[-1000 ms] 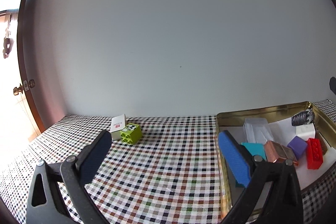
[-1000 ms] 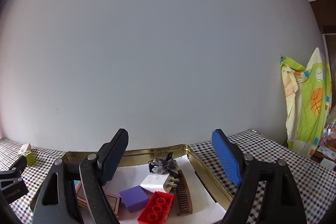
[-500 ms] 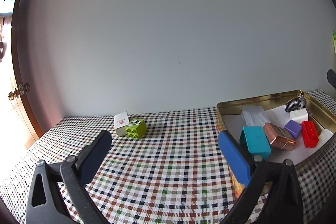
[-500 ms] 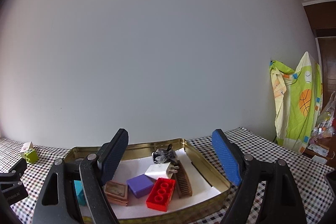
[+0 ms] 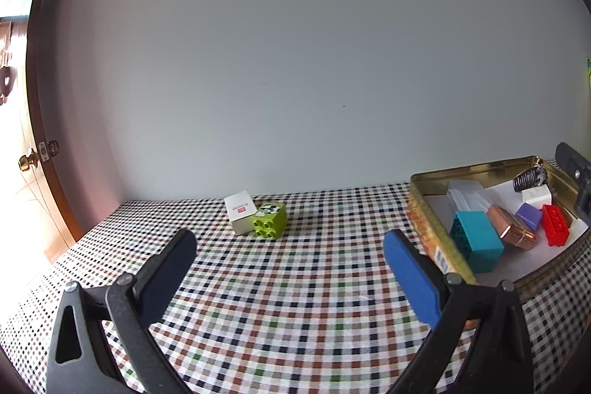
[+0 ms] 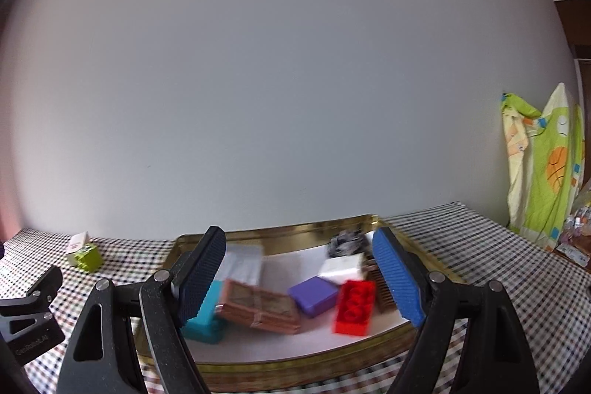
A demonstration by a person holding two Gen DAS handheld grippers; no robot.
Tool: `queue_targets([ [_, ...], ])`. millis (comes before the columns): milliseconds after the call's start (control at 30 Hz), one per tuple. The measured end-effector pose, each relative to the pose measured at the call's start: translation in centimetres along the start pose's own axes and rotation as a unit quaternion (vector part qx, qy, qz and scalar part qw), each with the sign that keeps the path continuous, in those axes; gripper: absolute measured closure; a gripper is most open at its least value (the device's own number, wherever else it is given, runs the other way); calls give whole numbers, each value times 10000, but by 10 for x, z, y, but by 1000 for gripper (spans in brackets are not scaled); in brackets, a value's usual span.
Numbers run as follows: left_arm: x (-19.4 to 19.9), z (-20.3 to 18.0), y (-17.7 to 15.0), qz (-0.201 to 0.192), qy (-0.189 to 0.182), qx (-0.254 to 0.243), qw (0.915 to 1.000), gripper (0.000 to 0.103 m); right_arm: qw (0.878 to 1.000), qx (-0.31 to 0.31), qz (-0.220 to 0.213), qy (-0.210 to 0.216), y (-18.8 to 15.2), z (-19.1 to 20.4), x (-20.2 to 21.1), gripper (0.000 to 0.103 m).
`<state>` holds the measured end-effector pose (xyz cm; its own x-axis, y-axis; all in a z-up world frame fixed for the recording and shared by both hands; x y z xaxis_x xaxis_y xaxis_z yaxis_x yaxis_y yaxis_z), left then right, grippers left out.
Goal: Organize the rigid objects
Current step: 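Withdraw both open tools from the tin toward the white box and green brick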
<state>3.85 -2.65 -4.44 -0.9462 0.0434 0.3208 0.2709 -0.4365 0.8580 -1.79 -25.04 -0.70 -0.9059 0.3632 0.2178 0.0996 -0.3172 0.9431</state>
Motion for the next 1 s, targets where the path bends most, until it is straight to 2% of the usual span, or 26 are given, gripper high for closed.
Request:
queue_targets([
  [267,-9,33,-11,83,87,180,9998,0,9996,28,135,262,-13,40,0,19],
  [600,-30,83,-28,306,401,334,9982,0,9973,139,340,642,-31,97,-8,19],
  [1000,-67,154,-51,729,811,638,9920,0,9909,200,870,1011,-51,167,-36,19],
])
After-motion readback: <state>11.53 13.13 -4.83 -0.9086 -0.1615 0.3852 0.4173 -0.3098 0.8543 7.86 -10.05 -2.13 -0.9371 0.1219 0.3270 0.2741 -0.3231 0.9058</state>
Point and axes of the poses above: each gripper's, at about its wrist camera, not at the fingertips, and x roughly against the way its jaws point, z to its left, y to its top, the point moved 2 cm from there along -x, roughly the way its jaws point, and after that the axes turned 14 degrees about -x, right-handed, at the moved point
